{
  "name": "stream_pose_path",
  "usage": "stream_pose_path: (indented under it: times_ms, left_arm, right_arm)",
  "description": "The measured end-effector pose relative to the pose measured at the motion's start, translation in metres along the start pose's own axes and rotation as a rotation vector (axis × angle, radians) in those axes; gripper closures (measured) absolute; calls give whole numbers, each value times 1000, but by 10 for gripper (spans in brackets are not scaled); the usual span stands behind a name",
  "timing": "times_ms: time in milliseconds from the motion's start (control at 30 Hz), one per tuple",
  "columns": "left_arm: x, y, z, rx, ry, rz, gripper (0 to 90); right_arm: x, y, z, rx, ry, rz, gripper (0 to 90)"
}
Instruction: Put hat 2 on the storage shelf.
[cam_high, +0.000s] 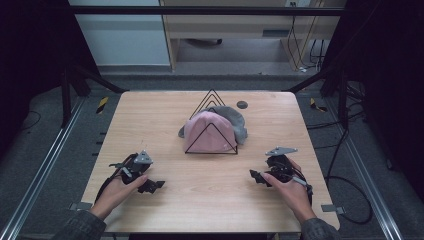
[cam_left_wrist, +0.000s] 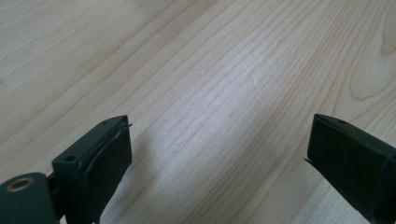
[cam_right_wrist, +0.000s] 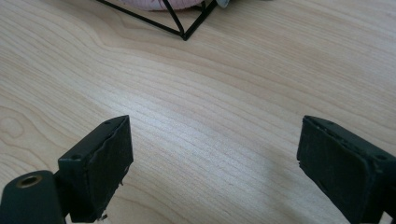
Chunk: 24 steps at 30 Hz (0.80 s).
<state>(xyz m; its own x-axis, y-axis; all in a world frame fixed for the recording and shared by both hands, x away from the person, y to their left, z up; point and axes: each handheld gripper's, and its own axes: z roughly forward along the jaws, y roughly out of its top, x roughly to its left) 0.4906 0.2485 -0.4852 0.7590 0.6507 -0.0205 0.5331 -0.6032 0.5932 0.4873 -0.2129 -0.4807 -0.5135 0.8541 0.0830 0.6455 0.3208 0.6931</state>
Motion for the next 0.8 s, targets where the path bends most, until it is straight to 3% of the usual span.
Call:
stream_pose_path:
  times_ms: [233, 400, 500, 567, 633, 800]
  left_arm:
    - [-2, -3, 7, 19, -3, 7, 39]
    - [-4, -8, 12, -31, 28, 23, 16]
    - [-4, -10, 13, -59, 29, 24, 0]
    - [-3, -13, 13, -83, 28, 24, 0]
    - [-3, -13, 13, -86, 28, 27, 0]
    - [-2, -12, 13, -80, 25, 34, 0]
  right_arm:
    - [3, -6, 10, 27, 0, 9, 105]
    - [7, -10, 17, 52, -11, -4, 86]
    - [11, -12, 19, 55, -31, -38, 46]
    - [13, -18, 22, 23, -44, -85, 3]
    - [15, -24, 23, -38, -51, -76, 3]
    - [15, -24, 23, -38, -53, -76, 3]
